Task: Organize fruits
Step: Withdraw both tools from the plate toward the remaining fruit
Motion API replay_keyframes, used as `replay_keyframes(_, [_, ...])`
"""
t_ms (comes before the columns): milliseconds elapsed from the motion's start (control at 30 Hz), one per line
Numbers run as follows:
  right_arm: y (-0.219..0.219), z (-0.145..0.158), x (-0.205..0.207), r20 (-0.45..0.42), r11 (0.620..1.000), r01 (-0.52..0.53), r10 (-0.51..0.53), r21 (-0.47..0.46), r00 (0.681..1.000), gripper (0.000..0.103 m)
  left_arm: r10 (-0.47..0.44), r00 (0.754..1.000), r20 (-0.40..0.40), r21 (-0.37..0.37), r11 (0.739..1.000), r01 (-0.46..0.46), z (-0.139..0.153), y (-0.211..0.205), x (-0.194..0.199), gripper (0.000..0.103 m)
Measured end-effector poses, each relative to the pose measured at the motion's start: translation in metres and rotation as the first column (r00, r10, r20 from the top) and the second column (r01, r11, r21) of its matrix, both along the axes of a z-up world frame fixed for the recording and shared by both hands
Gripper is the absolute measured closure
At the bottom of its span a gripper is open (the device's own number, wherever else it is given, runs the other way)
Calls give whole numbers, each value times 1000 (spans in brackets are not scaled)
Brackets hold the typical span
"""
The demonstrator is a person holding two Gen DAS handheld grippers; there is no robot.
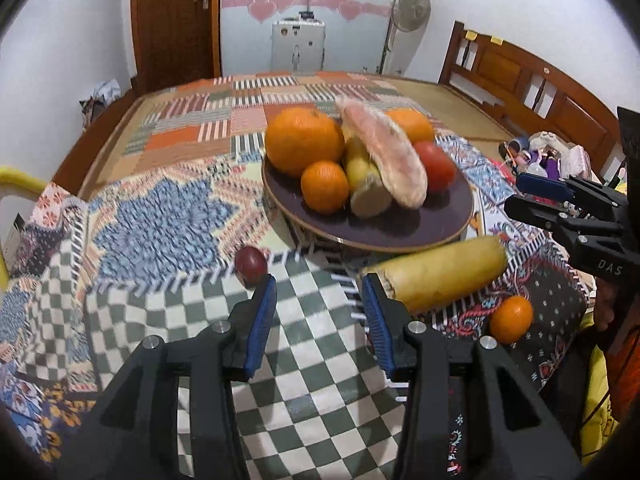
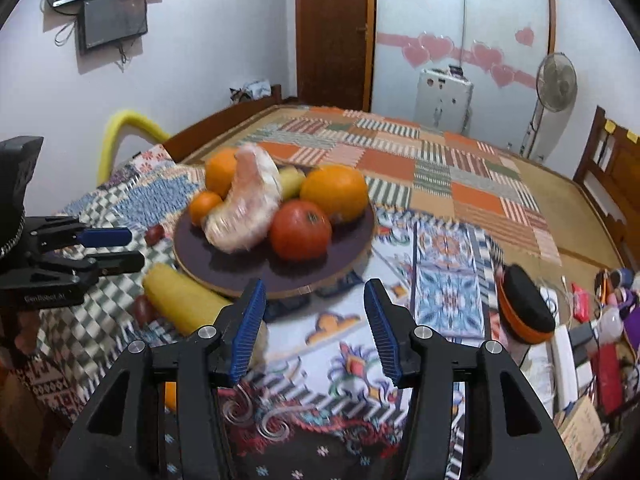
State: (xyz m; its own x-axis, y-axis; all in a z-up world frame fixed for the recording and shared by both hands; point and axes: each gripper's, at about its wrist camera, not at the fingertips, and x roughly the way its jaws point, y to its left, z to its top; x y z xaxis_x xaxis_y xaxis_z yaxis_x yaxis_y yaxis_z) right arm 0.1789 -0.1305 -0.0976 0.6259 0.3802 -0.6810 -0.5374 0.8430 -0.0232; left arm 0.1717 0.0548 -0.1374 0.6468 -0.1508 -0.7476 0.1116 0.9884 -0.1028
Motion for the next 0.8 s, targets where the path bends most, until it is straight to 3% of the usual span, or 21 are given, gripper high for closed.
replay_keyframes(233, [-5,-18,0,-33,1000,6,-6,-8,999,55,-4,1000,-21,-37,999,4,-5,-5,4,59])
replay_keyframes(333, [-10,-20,-3,-27,1000,17,-17,-10,999,55,-12,1000,-22,-18,1000,11,-5,-13,7,59])
replay_keyframes(800, [-56,-14,-20,-33,997,67,-66,31,997,55,-55,998,-12,-50,997,54,-2,-50,24,59])
